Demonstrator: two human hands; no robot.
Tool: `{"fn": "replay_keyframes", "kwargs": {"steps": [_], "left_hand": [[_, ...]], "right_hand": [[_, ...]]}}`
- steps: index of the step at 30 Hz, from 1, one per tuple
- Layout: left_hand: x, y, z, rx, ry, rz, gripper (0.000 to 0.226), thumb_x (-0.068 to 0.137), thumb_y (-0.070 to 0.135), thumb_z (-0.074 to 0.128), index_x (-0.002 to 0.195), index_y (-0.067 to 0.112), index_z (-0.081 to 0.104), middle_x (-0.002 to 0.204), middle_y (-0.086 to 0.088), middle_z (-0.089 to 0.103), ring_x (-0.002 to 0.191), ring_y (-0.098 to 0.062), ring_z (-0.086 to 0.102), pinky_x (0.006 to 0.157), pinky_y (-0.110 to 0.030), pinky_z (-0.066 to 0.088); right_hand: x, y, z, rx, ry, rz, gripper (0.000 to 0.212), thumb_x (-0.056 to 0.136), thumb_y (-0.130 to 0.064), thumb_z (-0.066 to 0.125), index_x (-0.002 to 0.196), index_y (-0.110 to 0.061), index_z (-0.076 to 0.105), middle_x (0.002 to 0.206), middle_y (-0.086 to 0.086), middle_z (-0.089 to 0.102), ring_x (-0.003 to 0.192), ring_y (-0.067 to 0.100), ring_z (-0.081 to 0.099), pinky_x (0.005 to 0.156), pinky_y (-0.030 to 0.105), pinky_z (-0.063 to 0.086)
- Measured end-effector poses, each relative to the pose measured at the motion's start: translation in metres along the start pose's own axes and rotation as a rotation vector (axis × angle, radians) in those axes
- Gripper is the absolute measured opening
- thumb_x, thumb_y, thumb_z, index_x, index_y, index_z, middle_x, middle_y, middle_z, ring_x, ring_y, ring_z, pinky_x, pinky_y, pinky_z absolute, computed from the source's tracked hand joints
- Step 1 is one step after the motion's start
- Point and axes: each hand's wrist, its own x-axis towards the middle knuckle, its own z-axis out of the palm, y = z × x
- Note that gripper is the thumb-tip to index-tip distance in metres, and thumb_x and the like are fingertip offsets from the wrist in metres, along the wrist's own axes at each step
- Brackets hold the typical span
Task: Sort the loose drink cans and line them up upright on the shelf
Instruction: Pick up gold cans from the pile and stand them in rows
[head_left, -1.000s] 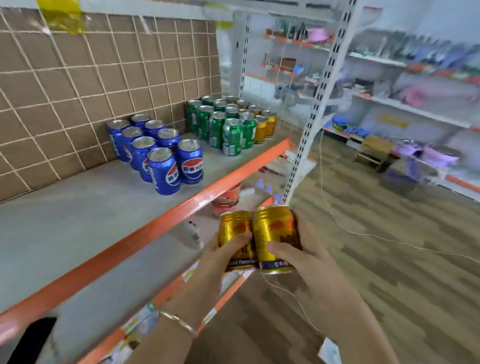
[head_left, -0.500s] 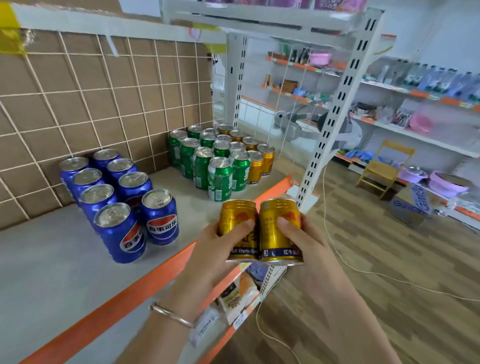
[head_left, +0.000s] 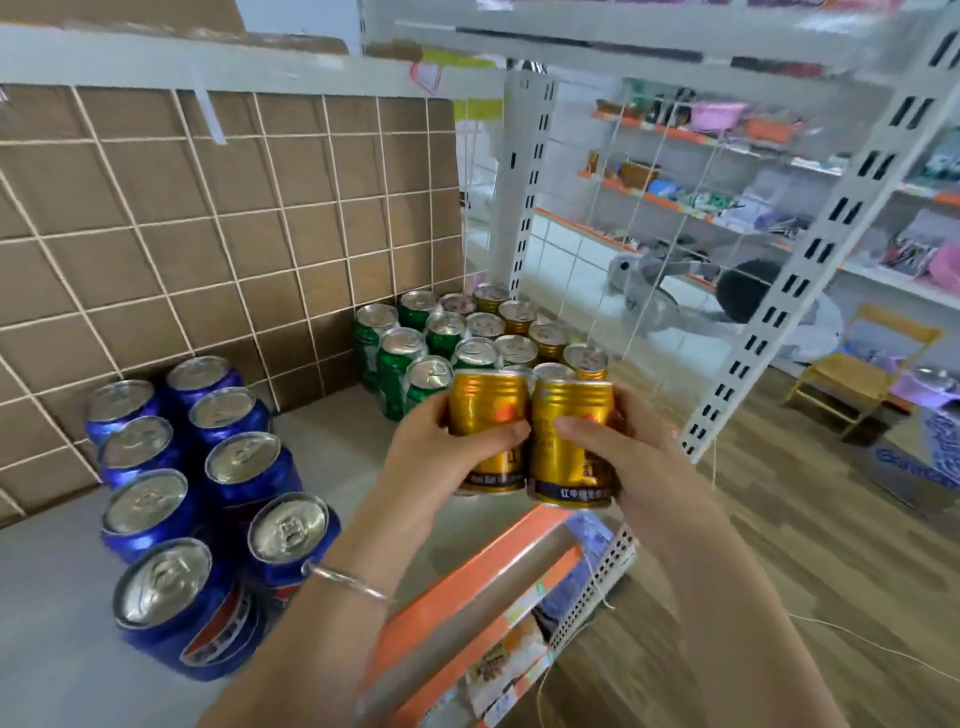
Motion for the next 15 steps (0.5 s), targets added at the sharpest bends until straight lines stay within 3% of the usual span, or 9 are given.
{"fn": "replay_keyframes", "kwargs": {"steps": [2, 5, 9, 12, 15], "left_hand": [[0.020, 0.014, 0.003, 0.013, 0.020, 0.037, 0.044, 0.063, 0.020, 0.085, 0.101, 0.023, 0.064, 0.091, 0.007, 0.071, 0.082, -0.008, 0.067, 0.065, -0.021, 0.050], [0.052, 0.036, 0.006, 0.001, 0.007, 0.076, 0.061, 0.061, 0.020, 0.086, 0.114, 0.023, 0.057, 0.103, 0.006, 0.068, 0.094, -0.011, 0.064, 0.077, -0.027, 0.050], [0.100, 0.063, 0.013, 0.022, 0.055, 0.126, 0.071, 0.061, 0.013, 0.086, 0.122, 0.021, 0.052, 0.108, 0.006, 0.064, 0.096, -0.008, 0.060, 0.076, -0.025, 0.046], [0.145, 0.072, 0.023, 0.017, 0.118, 0.126, 0.081, 0.059, 0.003, 0.085, 0.127, 0.017, 0.043, 0.114, 0.002, 0.059, 0.100, -0.013, 0.057, 0.079, -0.028, 0.046], [0.191, 0.070, 0.030, 0.056, 0.208, 0.114, 0.085, 0.057, -0.001, 0.085, 0.125, 0.016, 0.037, 0.119, -0.004, 0.055, 0.110, -0.020, 0.053, 0.092, -0.038, 0.046]], "right_hand": [[0.028, -0.007, -0.003, -0.052, -0.024, -0.048, 0.051, 0.062, -0.012, 0.076, 0.111, -0.013, 0.061, 0.098, 0.006, 0.073, 0.093, 0.025, 0.070, 0.085, 0.048, 0.055], [0.073, -0.021, -0.008, -0.111, -0.033, -0.112, 0.067, 0.058, -0.006, 0.084, 0.120, -0.009, 0.056, 0.108, 0.011, 0.069, 0.099, 0.027, 0.067, 0.084, 0.043, 0.055], [0.138, -0.039, -0.008, -0.188, -0.061, -0.164, 0.061, 0.062, -0.002, 0.084, 0.115, -0.017, 0.057, 0.107, 0.002, 0.067, 0.104, 0.024, 0.064, 0.094, 0.048, 0.051], [0.189, -0.050, -0.004, -0.235, -0.065, -0.186, 0.072, 0.044, -0.017, 0.087, 0.111, -0.020, 0.059, 0.107, 0.002, 0.068, 0.104, 0.025, 0.064, 0.094, 0.051, 0.050], [0.235, -0.051, 0.001, -0.252, -0.059, -0.188, 0.064, 0.052, -0.004, 0.083, 0.110, -0.017, 0.059, 0.103, 0.005, 0.068, 0.102, 0.028, 0.064, 0.092, 0.049, 0.051]]}}
